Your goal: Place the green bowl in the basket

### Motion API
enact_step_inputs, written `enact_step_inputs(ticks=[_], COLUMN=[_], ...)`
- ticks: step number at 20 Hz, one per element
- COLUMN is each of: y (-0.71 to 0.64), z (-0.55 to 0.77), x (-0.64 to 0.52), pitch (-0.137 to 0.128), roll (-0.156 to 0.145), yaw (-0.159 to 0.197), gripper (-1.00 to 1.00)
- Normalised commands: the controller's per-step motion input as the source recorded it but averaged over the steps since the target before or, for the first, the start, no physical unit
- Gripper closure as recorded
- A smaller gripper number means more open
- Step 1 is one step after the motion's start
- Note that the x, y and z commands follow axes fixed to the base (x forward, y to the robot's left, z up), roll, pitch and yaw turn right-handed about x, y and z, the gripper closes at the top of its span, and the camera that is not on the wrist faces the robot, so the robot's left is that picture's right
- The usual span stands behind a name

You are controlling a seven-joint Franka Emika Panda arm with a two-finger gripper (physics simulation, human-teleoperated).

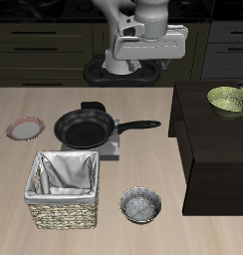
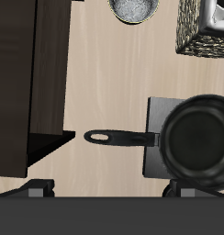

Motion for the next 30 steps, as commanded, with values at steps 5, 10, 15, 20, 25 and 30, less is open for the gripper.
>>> enact_step_inputs(ticks=[5, 10, 15, 20, 25, 30], y=[0.2, 0.22, 0.15, 0.11, 0.18, 0.24], z=[0.02, 0.13, 0.06, 0.0, -0.02, 0.0], x=[0.15, 0.26, 0.27, 0.33, 0.16, 0.14], pitch=[-0.009, -0.015, -0.008, 0.018, 0.005, 0.027], roll=[-0.002, -0.023, -0.045, -0.039, -0.015, -0.016], yaw=[0.009, -0.018, -0.012, -0.013, -0.004, -0.017], gripper=[-1.0, -1.0, -1.0, -1.0, -1.0, -1.0])
